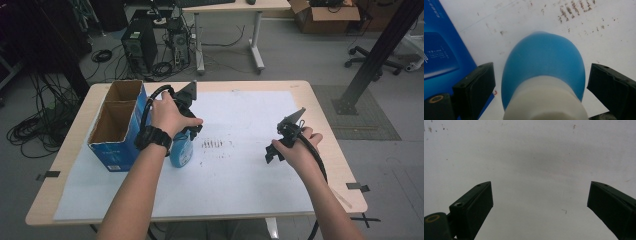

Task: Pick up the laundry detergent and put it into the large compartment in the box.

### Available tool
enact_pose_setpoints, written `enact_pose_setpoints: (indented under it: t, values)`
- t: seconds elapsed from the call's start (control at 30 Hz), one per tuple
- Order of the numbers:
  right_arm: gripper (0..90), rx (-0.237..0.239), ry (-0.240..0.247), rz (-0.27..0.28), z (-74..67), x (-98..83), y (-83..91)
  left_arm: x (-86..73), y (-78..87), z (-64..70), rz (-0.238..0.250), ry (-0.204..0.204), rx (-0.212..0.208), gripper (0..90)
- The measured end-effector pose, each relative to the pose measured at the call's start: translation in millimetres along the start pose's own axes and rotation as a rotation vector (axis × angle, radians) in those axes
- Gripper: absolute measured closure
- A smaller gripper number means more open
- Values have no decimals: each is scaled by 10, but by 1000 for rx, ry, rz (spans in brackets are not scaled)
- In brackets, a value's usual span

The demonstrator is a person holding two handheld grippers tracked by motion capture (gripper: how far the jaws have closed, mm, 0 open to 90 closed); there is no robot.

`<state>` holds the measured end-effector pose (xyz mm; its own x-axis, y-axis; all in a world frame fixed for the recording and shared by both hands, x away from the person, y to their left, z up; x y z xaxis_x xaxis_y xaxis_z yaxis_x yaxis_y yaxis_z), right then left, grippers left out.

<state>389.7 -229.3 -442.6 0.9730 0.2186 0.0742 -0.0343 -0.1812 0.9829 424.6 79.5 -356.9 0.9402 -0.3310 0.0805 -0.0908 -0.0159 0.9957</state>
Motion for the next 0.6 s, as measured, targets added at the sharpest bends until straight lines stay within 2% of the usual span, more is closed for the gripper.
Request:
enact_pose_setpoints:
  t: [0.6]
  values:
    - [72,8,1,-11,5,-9,3,9,-13,-4,-4,-17,-3,167]
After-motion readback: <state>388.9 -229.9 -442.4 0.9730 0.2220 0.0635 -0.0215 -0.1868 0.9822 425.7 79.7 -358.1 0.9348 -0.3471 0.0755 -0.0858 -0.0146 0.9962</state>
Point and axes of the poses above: each handheld gripper's, and its own axes: y roughly backward along the jaws, x roughly out of its top, z roughly to its right, the point moved 7 cm from there along -y, roughly forward along the jaws, and after that the axes turned 4 degrees about y, right-handed, at the moved point
